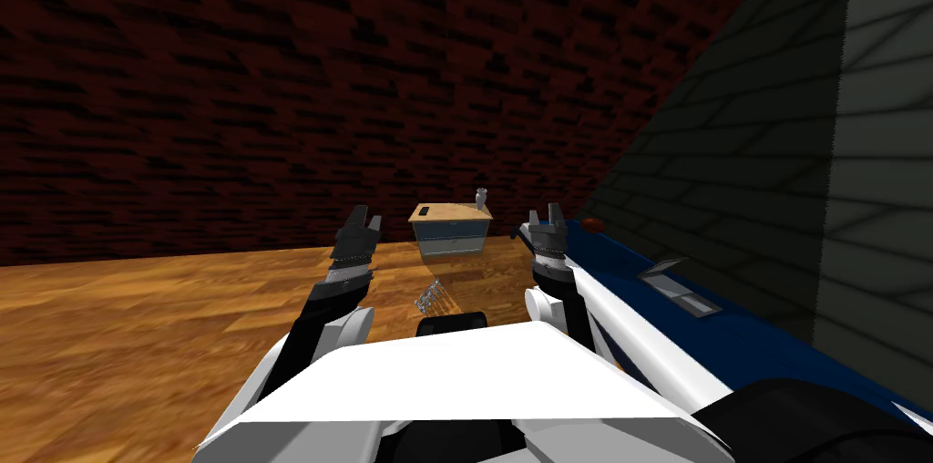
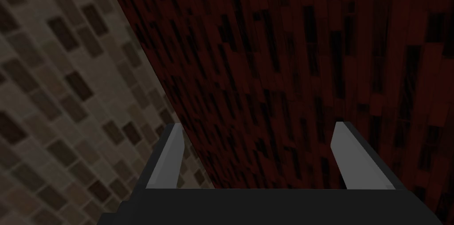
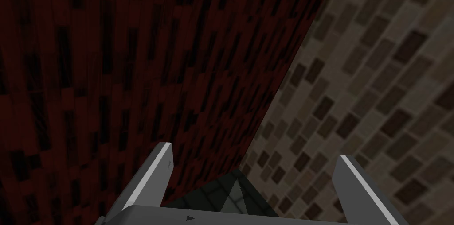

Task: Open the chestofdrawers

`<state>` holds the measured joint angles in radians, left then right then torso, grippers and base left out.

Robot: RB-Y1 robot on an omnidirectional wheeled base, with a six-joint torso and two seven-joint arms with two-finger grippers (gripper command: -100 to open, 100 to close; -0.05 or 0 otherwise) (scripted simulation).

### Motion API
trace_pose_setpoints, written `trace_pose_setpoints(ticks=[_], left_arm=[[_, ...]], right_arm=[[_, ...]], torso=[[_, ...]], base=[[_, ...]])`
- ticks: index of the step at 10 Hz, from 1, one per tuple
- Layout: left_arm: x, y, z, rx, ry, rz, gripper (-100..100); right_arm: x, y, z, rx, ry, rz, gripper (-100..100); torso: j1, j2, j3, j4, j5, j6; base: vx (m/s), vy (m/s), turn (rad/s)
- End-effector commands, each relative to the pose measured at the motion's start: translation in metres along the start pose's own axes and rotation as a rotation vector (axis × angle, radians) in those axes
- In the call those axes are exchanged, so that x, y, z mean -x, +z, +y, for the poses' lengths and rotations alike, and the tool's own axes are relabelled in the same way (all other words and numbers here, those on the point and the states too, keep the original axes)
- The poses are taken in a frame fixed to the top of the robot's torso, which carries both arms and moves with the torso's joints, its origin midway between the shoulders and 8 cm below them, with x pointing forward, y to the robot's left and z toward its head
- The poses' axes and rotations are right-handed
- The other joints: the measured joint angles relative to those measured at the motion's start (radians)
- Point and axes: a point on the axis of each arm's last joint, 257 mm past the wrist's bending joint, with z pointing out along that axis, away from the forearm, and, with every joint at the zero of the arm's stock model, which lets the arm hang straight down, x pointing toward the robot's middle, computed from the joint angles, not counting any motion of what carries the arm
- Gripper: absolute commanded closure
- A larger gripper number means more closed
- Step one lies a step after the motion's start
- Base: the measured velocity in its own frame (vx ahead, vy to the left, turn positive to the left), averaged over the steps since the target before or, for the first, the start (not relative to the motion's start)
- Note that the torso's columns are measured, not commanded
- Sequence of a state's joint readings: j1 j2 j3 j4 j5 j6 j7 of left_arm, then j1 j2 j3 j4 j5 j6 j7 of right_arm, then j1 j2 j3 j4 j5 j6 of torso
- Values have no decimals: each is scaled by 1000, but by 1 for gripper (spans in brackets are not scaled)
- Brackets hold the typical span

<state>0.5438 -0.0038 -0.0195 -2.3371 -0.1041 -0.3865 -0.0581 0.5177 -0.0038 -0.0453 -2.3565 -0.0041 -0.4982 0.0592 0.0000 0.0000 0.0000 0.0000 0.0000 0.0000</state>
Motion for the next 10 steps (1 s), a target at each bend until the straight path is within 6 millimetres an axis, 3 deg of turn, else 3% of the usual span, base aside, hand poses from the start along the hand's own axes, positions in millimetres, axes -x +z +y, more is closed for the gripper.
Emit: trace_pose_setpoints(ticks=[1,9,10], left_arm=[[0,0,0,0,0,0,0],[0,0,0,0,0,0,0],[-5,-1,4,0,13,33,-100]], right_arm=[[0,0,0,0,0,0,0],[0,0,0,0,0,0,0],[0,0,0,0,0,0,0]], torso=[[0,40,-82,41,0,0],[0,618,-1234,617,0,0],[0,691,-1382,691,0,0]], base=[[0,0,0],[0,0,0],[24,-9,12]])
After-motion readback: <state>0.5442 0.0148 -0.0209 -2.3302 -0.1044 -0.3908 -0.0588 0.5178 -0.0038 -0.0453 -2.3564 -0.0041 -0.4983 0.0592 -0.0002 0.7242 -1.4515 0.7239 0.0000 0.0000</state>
